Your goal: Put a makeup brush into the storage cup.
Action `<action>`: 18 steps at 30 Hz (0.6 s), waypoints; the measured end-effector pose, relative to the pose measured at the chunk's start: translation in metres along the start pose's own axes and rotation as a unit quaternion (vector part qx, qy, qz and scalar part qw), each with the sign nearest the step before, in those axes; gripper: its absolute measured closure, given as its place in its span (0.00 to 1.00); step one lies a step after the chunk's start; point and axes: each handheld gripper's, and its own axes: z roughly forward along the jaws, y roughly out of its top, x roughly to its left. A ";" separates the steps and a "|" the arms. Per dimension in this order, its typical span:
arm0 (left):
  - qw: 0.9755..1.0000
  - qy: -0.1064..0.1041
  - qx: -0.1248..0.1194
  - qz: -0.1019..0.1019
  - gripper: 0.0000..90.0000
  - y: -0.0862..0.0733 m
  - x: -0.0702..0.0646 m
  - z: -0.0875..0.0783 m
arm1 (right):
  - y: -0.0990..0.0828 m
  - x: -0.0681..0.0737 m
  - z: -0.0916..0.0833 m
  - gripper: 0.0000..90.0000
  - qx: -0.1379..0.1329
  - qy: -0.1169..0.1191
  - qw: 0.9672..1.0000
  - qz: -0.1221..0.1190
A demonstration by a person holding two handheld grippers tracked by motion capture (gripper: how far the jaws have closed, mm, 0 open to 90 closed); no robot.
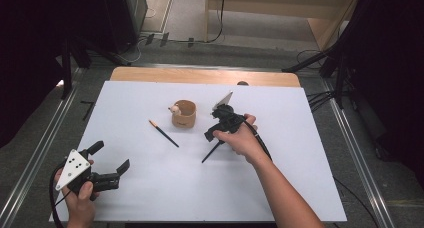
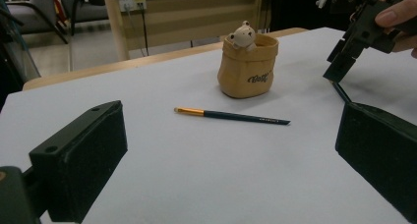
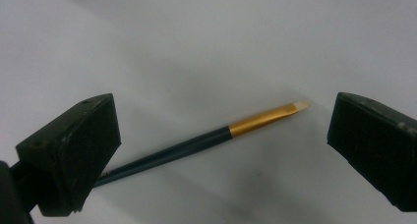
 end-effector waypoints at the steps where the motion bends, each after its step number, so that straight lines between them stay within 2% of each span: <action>1: 1.000 0.000 0.000 0.000 0.00 0.000 0.000 0.000 | -0.001 0.001 0.004 0.00 0.015 -0.002 1.000 0.005; 6: 1.000 0.000 -0.001 -0.001 0.00 0.000 0.000 0.000 | -0.003 0.004 0.009 0.00 0.035 -0.008 0.999 0.013; 8: 1.000 0.001 -0.001 0.000 0.00 0.000 0.000 0.000 | -0.005 0.007 0.010 0.02 0.041 -0.003 0.999 0.019; 9: 1.000 0.000 0.000 0.000 0.00 0.000 0.000 0.000 | -0.007 0.010 0.013 0.07 0.045 -0.010 0.999 0.023; 10: 1.000 0.000 0.000 0.000 0.00 0.001 0.000 0.000 | -0.007 0.010 0.013 0.07 0.045 -0.010 0.999 0.023; 11: 1.000 0.001 0.000 0.000 0.00 0.001 0.000 0.000 | -0.008 0.013 0.014 0.10 0.042 -0.025 0.999 0.023; 12: 1.000 0.000 -0.001 -0.001 0.00 0.001 -0.001 0.000 | -0.008 0.013 0.014 0.10 0.042 -0.025 0.999 0.023; 14: 1.000 0.000 -0.002 -0.001 0.00 0.001 -0.001 0.000 | -0.009 0.013 0.013 0.15 0.036 -0.040 0.998 0.023; 18: 1.000 -0.001 -0.002 0.000 0.00 0.001 -0.001 0.000 | -0.010 0.015 0.013 0.15 0.034 -0.041 0.998 0.022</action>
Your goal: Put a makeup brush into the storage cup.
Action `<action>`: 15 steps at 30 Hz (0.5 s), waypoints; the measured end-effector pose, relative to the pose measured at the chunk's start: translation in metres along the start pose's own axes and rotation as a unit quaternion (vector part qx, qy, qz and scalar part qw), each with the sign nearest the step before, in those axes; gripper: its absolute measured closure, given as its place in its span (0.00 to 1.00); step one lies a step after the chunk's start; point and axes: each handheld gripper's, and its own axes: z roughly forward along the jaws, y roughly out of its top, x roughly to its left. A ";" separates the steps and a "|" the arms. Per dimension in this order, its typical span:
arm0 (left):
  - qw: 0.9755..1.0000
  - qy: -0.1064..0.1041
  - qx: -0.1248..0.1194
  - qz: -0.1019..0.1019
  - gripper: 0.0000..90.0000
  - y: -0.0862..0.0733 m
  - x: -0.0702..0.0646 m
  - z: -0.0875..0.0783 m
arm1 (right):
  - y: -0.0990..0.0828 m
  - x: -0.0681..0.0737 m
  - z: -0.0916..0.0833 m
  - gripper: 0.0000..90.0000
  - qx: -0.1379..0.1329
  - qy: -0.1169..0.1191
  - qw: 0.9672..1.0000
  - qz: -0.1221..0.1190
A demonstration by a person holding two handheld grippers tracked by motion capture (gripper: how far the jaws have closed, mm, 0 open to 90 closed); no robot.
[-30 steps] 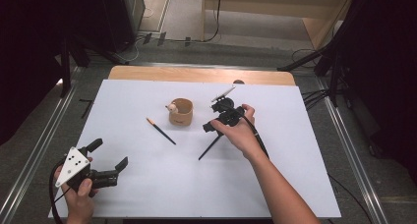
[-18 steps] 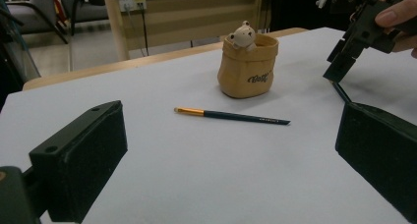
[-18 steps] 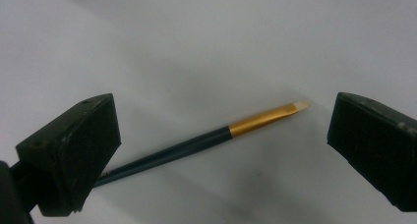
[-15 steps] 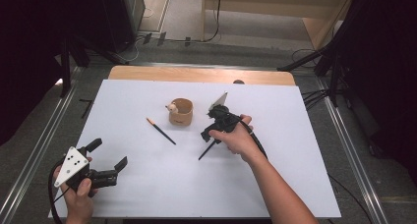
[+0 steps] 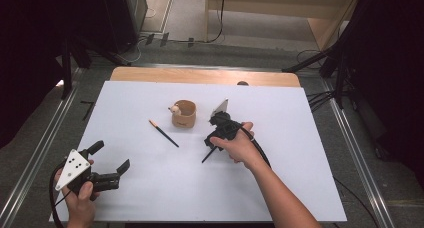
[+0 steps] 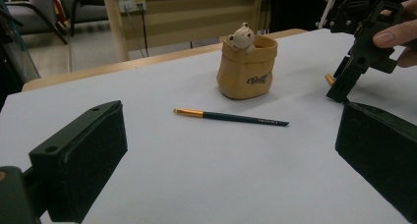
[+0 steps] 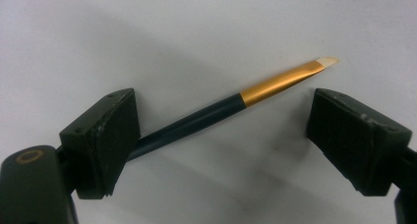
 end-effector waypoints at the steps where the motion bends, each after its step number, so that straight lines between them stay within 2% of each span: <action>1: 1.000 0.000 0.000 0.000 0.00 0.000 0.000 0.000 | 0.000 0.000 0.000 0.15 0.000 0.001 1.000 -0.001; 4: 1.000 0.000 0.001 0.001 0.00 0.000 -0.001 0.000 | 0.001 -0.001 -0.001 0.17 0.005 0.001 1.000 -0.005; 6: 1.000 -0.001 0.002 0.001 0.00 0.000 -0.001 0.001 | 0.005 -0.001 -0.001 0.20 0.020 0.002 1.000 0.004; 8: 1.000 -0.002 0.002 0.002 0.00 0.000 -0.001 0.001 | 0.006 -0.002 -0.002 0.21 0.022 0.000 1.000 0.007; 9: 1.000 -0.003 0.002 0.002 0.00 0.000 -0.001 0.002 | 0.009 -0.003 -0.003 0.30 0.032 -0.002 0.999 0.023; 10: 1.000 -0.003 0.002 0.002 0.00 0.000 -0.001 0.002 | 0.009 -0.003 -0.003 0.30 0.032 -0.002 0.999 0.023; 12: 1.000 -0.005 0.003 0.002 0.00 0.000 -0.001 0.002 | 0.012 -0.006 -0.006 0.40 0.040 -0.002 0.998 0.048; 13: 1.000 -0.006 0.005 0.003 0.00 0.000 -0.002 0.002 | 0.014 -0.008 -0.007 0.50 0.045 -0.001 0.997 0.061; 14: 1.000 -0.006 0.005 0.003 0.00 0.000 -0.002 0.002 | 0.014 -0.008 -0.007 0.50 0.045 -0.001 0.997 0.061; 15: 1.000 -0.007 0.005 0.004 0.00 0.000 -0.002 0.002 | 0.014 -0.010 -0.008 0.57 0.048 -0.003 0.997 0.064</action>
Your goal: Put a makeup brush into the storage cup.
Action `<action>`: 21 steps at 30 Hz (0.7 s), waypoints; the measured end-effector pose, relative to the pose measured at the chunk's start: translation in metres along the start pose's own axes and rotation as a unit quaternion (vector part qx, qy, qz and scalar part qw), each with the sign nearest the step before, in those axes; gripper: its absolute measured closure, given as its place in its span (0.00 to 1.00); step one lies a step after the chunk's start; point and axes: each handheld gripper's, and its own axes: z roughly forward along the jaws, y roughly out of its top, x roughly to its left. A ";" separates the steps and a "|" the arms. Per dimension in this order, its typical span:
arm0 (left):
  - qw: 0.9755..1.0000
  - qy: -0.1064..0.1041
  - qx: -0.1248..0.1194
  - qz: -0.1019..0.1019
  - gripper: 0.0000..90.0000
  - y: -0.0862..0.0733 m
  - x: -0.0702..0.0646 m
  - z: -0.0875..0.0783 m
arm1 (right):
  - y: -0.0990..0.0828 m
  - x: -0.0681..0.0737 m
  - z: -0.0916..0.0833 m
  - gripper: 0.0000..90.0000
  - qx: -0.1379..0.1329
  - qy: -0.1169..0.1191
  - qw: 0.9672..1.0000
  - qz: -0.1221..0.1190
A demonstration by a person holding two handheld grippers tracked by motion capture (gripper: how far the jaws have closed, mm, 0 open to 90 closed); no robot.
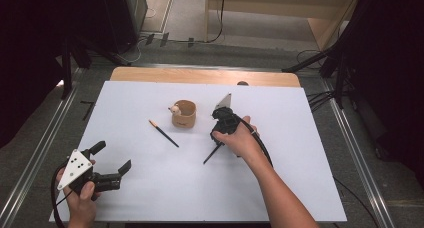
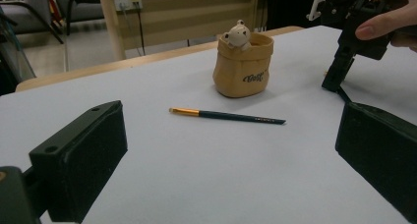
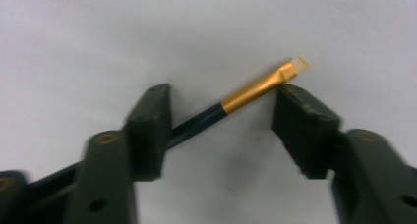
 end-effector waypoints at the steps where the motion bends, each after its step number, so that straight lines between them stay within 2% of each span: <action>1: 1.000 0.000 0.000 0.000 0.00 0.000 0.000 0.000 | 0.001 -0.002 -0.001 0.67 0.003 0.001 1.000 0.008; 2: 1.000 -0.001 0.000 0.000 0.00 0.000 0.000 0.000 | 0.002 -0.005 -0.002 0.82 0.009 0.002 1.000 0.018; 3: 1.000 -0.001 0.000 0.000 0.00 0.000 0.000 0.000 | 0.002 -0.005 -0.002 0.82 0.009 0.002 1.000 0.018; 4: 1.000 -0.002 0.000 0.000 0.00 0.000 0.000 0.000 | 0.004 -0.008 -0.002 0.94 0.013 0.004 1.000 0.022; 11: 1.000 -0.004 -0.001 0.001 0.00 0.000 -0.001 0.001 | 0.006 -0.006 -0.002 0.95 0.019 -0.006 0.999 0.026; 17: 1.000 -0.006 -0.001 0.002 0.00 0.000 -0.002 0.001 | 0.004 -0.014 -0.002 0.95 0.013 0.022 0.999 0.026; 21: 1.000 -0.008 -0.001 -0.003 0.00 -0.001 0.000 0.003 | -0.002 -0.017 -0.002 0.95 -0.013 0.034 0.999 0.023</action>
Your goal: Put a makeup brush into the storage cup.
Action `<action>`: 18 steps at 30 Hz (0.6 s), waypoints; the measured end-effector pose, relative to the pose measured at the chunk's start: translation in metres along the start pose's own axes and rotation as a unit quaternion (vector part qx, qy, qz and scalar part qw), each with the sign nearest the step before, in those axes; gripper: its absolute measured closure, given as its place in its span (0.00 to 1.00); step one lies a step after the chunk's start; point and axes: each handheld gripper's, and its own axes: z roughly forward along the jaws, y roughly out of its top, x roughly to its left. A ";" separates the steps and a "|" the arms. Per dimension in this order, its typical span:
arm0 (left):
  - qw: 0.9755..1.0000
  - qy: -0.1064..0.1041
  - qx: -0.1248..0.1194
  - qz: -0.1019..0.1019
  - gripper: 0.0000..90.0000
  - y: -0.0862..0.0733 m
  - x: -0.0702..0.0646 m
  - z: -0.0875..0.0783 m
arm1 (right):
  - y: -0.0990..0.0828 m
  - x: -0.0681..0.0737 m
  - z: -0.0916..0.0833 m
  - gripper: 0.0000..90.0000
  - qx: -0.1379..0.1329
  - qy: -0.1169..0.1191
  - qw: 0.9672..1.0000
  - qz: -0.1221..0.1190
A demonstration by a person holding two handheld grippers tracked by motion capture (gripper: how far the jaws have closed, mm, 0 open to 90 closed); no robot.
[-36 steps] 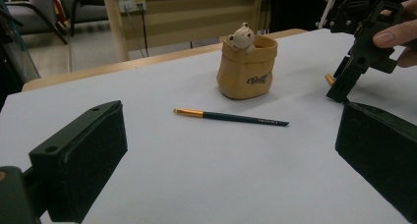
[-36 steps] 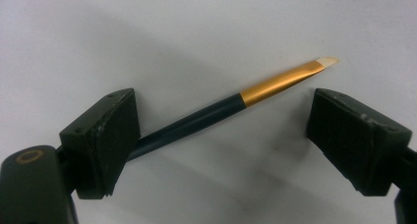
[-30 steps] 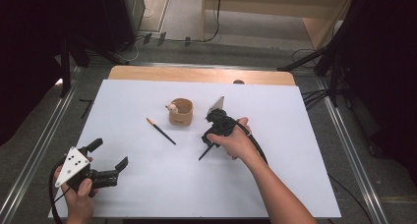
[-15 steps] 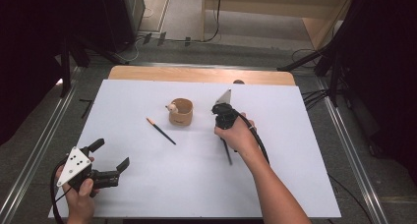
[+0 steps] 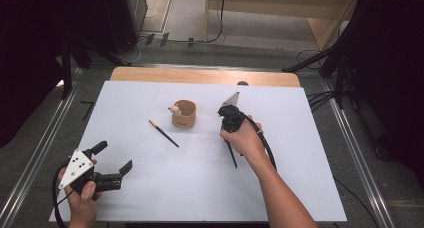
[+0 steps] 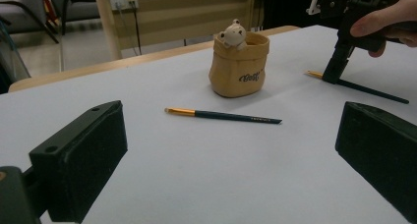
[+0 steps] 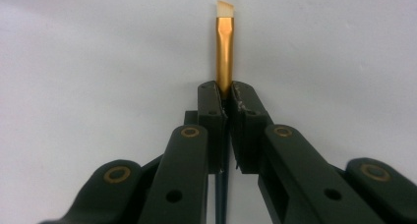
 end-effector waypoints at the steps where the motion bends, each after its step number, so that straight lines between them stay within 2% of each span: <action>1: 1.000 0.000 0.003 0.001 0.00 0.000 -0.001 0.000 | -0.001 -0.001 -0.001 0.95 -0.005 0.006 1.000 -0.002; 2: 1.000 0.000 0.003 0.001 0.00 0.000 -0.001 0.000 | -0.002 -0.001 -0.001 0.95 -0.010 0.017 1.000 -0.002; 5: 1.000 0.000 0.003 0.002 0.00 0.000 -0.002 0.000 | -0.005 0.000 -0.003 0.95 -0.036 0.022 0.999 -0.008; 6: 1.000 0.000 0.003 0.002 0.00 0.000 -0.001 0.000 | -0.005 0.000 -0.003 0.95 -0.036 0.022 0.999 -0.008; 9: 1.000 0.000 0.003 0.001 0.00 0.000 -0.001 0.000 | -0.008 0.000 -0.009 0.95 -0.072 0.032 0.997 -0.011; 13: 1.000 -0.001 0.003 0.001 0.00 0.000 -0.002 0.001 | -0.012 -0.002 -0.019 0.95 -0.130 0.046 0.990 -0.011; 14: 1.000 -0.002 0.004 0.000 0.00 -0.001 -0.002 0.001 | -0.014 -0.003 -0.023 0.95 -0.156 0.051 0.986 -0.010; 15: 1.000 -0.002 0.004 0.000 0.00 -0.001 -0.002 0.001 | -0.014 -0.003 -0.023 0.95 -0.156 0.051 0.986 -0.010; 16: 1.000 -0.002 0.004 0.000 0.00 -0.001 -0.002 0.001 | -0.015 -0.003 -0.025 0.95 -0.172 0.052 0.984 -0.011; 17: 1.000 -0.003 0.004 -0.001 0.00 -0.001 -0.002 0.001 | -0.018 -0.004 -0.028 0.95 -0.197 0.057 0.979 -0.017; 18: 1.000 -0.004 0.003 -0.001 0.00 -0.001 -0.002 0.001 | -0.018 -0.004 -0.028 0.95 -0.197 0.057 0.979 -0.017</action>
